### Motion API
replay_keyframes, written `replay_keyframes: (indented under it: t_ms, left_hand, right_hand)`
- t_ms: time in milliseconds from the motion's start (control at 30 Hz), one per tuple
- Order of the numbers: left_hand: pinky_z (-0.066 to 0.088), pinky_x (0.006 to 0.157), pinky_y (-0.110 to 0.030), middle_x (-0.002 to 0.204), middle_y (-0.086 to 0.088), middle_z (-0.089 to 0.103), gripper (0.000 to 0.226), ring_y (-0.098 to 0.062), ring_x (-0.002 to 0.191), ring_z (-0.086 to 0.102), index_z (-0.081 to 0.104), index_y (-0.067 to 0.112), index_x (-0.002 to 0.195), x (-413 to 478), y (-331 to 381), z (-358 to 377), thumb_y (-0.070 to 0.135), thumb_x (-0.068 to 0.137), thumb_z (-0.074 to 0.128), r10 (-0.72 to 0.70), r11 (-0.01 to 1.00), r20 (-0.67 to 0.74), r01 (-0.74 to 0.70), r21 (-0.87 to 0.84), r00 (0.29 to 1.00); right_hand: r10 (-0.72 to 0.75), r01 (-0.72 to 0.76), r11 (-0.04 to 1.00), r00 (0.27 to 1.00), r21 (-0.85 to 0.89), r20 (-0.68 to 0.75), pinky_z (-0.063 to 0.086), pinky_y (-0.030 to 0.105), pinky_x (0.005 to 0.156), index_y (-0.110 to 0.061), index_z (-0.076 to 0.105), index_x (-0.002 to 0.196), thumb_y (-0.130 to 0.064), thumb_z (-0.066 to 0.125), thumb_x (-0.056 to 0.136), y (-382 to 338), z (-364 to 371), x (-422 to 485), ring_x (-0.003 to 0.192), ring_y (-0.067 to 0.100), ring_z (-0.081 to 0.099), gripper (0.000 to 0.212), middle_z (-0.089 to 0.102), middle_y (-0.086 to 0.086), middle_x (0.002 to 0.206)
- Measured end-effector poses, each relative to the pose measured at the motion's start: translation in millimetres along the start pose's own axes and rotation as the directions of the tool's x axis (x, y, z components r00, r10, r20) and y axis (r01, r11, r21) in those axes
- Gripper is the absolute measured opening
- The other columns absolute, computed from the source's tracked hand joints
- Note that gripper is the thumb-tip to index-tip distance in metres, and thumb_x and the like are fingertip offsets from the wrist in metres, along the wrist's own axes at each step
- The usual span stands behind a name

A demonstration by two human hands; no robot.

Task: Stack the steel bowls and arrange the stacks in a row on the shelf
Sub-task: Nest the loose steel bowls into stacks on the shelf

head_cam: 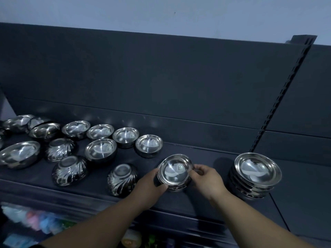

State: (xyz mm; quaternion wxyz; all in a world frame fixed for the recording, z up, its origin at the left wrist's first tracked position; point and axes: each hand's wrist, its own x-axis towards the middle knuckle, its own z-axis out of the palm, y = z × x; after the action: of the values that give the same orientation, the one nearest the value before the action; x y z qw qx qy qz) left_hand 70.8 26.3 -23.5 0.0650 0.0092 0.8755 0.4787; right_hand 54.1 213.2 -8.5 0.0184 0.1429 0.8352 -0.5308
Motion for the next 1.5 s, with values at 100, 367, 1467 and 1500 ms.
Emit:
replay_keyframes:
  t_ms: [100, 367, 1467, 1500]
  left_hand:
    - [0.038, 0.089, -0.014, 0.119, 0.02, 0.056, 0.055, 0.003, 0.103, 0.052, 0.046, 0.026, 0.138, 6, 0, -7, 0.022, 0.087, 0.067, 0.024, 0.999, 0.004, -0.024, 0.046, 1.0]
    - [0.018, 0.113, -0.018, 0.154, 0.0, 0.032, 0.076, -0.015, 0.141, 0.029, 0.037, 0.021, 0.146, 16, -36, -65, 0.036, 0.08, 0.072, 0.13, 0.898, -0.152, -0.052, 0.437, 0.98]
    - [0.019, 0.117, -0.023, 0.154, 0.011, 0.011, 0.112, -0.01, 0.142, 0.018, 0.016, 0.032, 0.146, 79, -101, -85, 0.052, 0.058, 0.081, 0.169, 0.923, 0.03, -0.169, 0.345, 0.985]
    - [0.021, 0.117, -0.024, 0.153, 0.011, 0.013, 0.112, -0.01, 0.142, 0.019, 0.016, 0.031, 0.146, 79, -101, -84, 0.052, 0.057, 0.081, 0.165, 0.922, 0.032, -0.166, 0.351, 0.986]
  right_hand:
    - [-0.013, 0.013, 0.998, 1.0, -0.059, 0.002, 0.047, 0.024, 0.087, -0.017, 0.062, 0.123, -0.029, 0.069, 0.087, -6, 0, 2, 0.099, 0.013, 0.064, 0.038, 0.068, -0.003, 0.112]
    - [-0.378, 0.367, 0.844, 0.924, -0.391, 0.051, 0.032, 0.016, 0.098, -0.028, 0.053, 0.135, -0.032, 0.066, 0.087, -50, 25, 4, 0.127, 0.013, 0.048, 0.05, 0.05, -0.005, 0.14]
    - [0.016, 0.037, 0.644, 0.998, -0.764, 0.062, 0.049, 0.024, 0.072, -0.009, 0.065, 0.106, -0.013, 0.059, 0.086, -88, 130, 149, 0.098, 0.026, 0.065, 0.021, 0.069, 0.01, 0.108]
    - [0.01, 0.037, 0.647, 0.998, -0.762, 0.057, 0.048, 0.024, 0.07, -0.009, 0.066, 0.104, -0.013, 0.059, 0.085, -88, 129, 149, 0.094, 0.026, 0.065, 0.02, 0.07, 0.01, 0.104]
